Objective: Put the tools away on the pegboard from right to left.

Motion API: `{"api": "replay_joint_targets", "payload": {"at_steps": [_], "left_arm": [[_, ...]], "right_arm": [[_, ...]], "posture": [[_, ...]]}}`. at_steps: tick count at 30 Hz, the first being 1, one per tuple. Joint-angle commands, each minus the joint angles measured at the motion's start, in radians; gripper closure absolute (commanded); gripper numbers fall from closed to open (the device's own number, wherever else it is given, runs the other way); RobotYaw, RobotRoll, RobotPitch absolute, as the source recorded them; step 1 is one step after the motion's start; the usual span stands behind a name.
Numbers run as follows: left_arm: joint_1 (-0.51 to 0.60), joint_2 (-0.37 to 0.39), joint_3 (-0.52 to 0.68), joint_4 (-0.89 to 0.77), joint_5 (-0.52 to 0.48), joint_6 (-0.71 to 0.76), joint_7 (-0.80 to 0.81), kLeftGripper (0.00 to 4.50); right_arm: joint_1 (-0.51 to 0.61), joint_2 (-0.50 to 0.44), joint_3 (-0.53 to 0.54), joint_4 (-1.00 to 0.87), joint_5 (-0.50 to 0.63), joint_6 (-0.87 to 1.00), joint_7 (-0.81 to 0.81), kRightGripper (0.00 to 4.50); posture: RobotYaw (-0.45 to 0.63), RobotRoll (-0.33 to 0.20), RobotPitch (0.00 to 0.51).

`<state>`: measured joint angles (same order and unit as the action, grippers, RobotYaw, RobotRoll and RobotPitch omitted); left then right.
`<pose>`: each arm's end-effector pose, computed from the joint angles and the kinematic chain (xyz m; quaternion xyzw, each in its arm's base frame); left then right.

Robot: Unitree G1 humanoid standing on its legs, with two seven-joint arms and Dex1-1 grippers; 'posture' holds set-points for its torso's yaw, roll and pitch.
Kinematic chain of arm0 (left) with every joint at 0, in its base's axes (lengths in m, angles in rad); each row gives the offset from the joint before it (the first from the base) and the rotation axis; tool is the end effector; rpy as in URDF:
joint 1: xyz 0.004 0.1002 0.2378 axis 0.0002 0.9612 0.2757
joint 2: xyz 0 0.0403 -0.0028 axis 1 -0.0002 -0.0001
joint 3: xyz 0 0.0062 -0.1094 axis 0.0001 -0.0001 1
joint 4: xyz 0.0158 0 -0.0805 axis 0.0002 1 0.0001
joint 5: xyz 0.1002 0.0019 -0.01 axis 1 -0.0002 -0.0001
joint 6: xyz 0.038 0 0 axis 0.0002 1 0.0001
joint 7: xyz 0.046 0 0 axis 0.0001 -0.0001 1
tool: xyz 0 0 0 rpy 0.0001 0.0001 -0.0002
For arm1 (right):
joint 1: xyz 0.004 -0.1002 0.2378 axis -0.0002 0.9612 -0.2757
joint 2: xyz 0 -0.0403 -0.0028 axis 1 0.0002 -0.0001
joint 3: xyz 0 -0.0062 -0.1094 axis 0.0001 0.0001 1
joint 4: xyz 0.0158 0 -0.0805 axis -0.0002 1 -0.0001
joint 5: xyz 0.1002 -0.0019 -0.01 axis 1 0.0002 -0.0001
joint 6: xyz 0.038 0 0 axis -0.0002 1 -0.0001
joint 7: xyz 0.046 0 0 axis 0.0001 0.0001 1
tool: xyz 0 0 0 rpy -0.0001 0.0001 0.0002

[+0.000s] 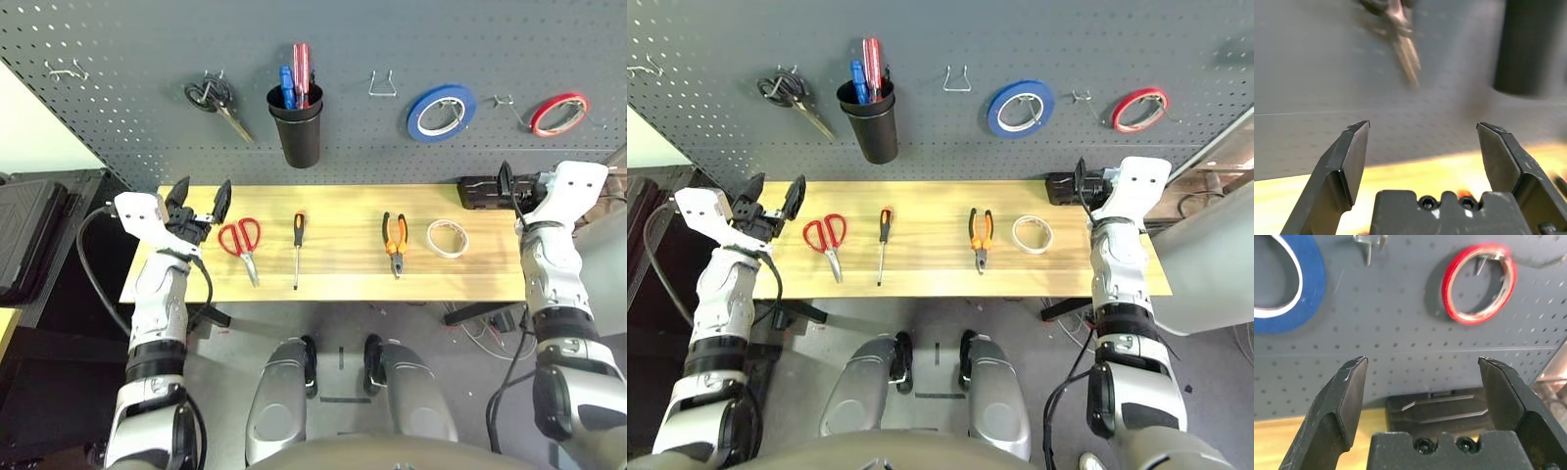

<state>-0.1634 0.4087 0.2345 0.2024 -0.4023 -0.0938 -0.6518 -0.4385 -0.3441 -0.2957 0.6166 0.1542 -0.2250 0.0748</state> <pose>0.2288 0.2741 0.0758 0.0123 -0.0778 -0.1994 0.9767 0.2757 -0.2682 0.0680 -0.0352 -0.0593 -0.1181 0.9906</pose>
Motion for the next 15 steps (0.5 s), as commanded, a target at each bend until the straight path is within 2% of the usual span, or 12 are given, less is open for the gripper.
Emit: {"api": "replay_joint_targets", "payload": {"at_steps": [1,5,7,10,15], "left_arm": [[0.074,0.062,-0.083,-0.113,-0.009,0.080,-0.139,0.03],[0.114,0.132,-0.158,-0.211,-0.008,0.135,-0.258,0.03],[0.101,0.153,-0.202,-0.231,0.000,0.151,-0.309,0.03],[0.080,0.166,-0.245,-0.240,0.013,0.156,-0.354,0.03],[0.016,0.158,-0.289,-0.237,0.010,0.180,-0.388,0.03]], "right_arm": [[0.040,-0.003,0.007,-0.056,0.021,0.102,0.035,0.00],[0.077,-0.032,0.032,-0.148,0.023,0.264,0.089,0.00],[0.085,-0.079,0.074,-0.185,0.003,0.360,0.157,0.00],[0.090,-0.134,0.103,-0.244,0.043,0.472,0.280,0.00],[0.005,-0.301,0.245,-0.191,-0.031,0.597,0.514,0.00]], "posture": [[0.06,0.000,0.236],[0.02,0.000,0.260],[-0.01,0.000,0.279],[-0.03,0.000,0.293],[-0.07,0.000,0.319]]}}
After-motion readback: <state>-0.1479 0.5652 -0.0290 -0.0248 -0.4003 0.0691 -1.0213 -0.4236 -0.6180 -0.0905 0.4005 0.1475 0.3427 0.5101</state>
